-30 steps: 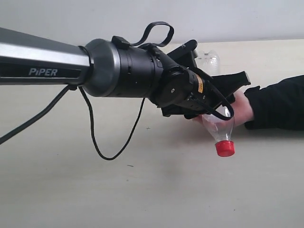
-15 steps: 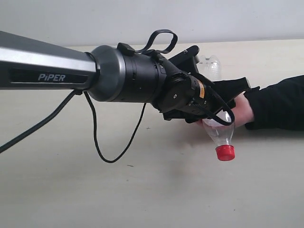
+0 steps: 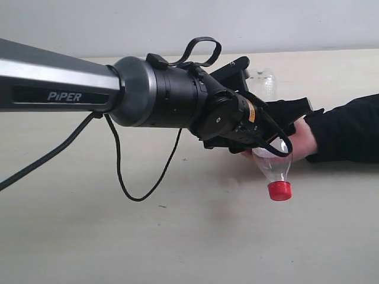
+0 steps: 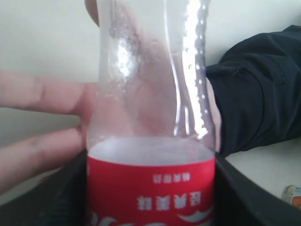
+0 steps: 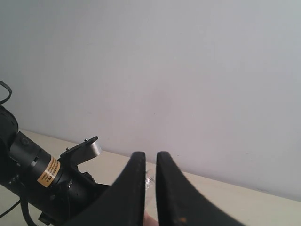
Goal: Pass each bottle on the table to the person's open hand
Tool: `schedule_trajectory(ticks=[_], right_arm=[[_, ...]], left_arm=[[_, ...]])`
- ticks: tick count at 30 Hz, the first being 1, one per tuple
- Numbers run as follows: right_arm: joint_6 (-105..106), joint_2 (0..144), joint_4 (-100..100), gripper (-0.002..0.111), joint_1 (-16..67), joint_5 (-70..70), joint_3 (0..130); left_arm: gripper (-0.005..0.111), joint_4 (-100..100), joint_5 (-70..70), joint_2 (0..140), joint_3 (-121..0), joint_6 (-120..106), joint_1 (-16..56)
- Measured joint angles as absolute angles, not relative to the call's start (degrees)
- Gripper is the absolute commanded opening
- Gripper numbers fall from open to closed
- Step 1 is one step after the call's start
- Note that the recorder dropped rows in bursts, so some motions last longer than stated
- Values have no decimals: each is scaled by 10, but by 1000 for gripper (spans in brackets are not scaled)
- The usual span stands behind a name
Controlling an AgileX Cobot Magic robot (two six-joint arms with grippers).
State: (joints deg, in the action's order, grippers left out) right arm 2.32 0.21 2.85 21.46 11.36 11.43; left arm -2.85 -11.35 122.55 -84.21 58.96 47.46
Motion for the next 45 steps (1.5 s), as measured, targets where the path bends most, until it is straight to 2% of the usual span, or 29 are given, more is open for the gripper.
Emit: schedule_trajectory(ticks=[6,13,41,45], right_arm=[[23,2,28,10,215,114,114],[23,2,28,10,215,114,114],[23,2,28,10,215,114,114],[23,2,28,10,215,114,114]], left_arm=[[59,-28,-113,1225,-842,589,475],[71,-28,-113,1225,-842,589,475],[70,-34,-130,1204,-842,576,475],[68,-34,-143,1192,-842,563,475]])
